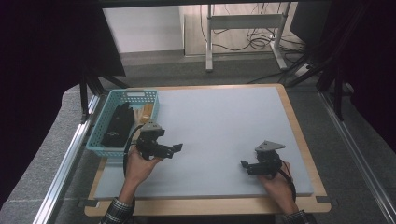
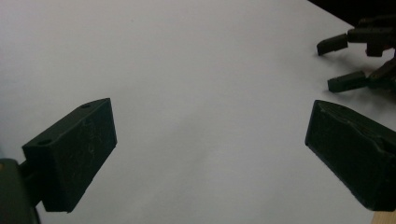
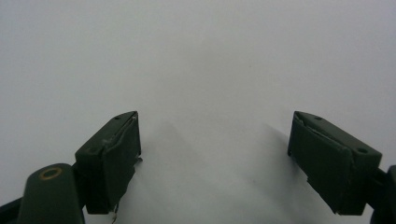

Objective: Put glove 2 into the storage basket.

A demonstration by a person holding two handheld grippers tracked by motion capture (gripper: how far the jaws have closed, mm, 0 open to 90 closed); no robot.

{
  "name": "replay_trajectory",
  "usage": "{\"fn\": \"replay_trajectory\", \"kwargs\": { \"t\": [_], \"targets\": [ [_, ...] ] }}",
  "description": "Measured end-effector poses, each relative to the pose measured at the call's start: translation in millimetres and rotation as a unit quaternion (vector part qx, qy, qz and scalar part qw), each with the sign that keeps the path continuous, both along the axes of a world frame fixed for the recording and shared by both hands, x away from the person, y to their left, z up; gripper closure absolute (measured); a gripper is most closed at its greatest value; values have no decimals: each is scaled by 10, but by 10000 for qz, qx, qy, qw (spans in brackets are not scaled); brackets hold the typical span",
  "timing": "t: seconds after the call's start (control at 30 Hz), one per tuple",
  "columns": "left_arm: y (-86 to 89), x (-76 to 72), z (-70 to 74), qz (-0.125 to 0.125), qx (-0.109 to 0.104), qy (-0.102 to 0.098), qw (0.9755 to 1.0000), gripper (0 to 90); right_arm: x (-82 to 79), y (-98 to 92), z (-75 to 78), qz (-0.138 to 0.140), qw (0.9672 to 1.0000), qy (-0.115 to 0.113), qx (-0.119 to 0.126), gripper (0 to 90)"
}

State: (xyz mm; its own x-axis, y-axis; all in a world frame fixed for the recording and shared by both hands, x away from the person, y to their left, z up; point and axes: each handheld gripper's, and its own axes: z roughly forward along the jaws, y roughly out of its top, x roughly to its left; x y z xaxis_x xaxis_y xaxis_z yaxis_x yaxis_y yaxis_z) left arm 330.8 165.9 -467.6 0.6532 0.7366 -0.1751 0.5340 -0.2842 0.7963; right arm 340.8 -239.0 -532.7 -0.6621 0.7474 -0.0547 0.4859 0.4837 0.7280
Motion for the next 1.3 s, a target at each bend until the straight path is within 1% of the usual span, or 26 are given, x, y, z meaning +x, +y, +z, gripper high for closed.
{"fn": "replay_trajectory", "kwargs": {
  "t": [0.17,0.33,0.4,0.57,0.67,0.87,1.0,1.13,1.17,1.2,1.27,1.3],
  "targets": [
    [-108,-72,-80,-128,230,-72,9996,8,0,0,0,-2,10000,1,1,165],
    [-179,-129,-165,-210,342,-96,9991,0,-1,1,0,-2,10000,-4,-1,165],
    [-200,-145,-206,-256,434,-115,9987,0,0,1,0,2,10000,-8,-1,165],
    [-255,-191,-324,-326,548,-124,9979,0,0,1,0,1,10000,-9,-3,165],
    [-281,-213,-394,-345,582,-122,9976,0,0,2,-1,-3,10000,-13,1,165],
    [-318,-238,-544,-371,656,-61,9971,0,0,2,-1,-1,10000,-14,2,164],
    [-333,-250,-666,-362,770,6,9964,0,0,2,-1,-3,10000,-14,-1,164],
    [-327,-263,-777,-347,781,96,9963,0,0,2,0,-5,10000,-14,0,164],
    [-327,-263,-777,-347,781,96,9963,0,0,2,-1,-3,10000,-15,0,164],
    [-333,-264,-795,-313,877,130,9956,0,0,3,-1,-8,10000,-14,4,164],
    [-336,-272,-792,-306,884,90,9956,0,0,2,0,-4,10000,-15,0,164],
    [-341,-272,-795,-298,921,97,9953,0,1,2,0,-4,10000,-13,0,164]
  ]
}}
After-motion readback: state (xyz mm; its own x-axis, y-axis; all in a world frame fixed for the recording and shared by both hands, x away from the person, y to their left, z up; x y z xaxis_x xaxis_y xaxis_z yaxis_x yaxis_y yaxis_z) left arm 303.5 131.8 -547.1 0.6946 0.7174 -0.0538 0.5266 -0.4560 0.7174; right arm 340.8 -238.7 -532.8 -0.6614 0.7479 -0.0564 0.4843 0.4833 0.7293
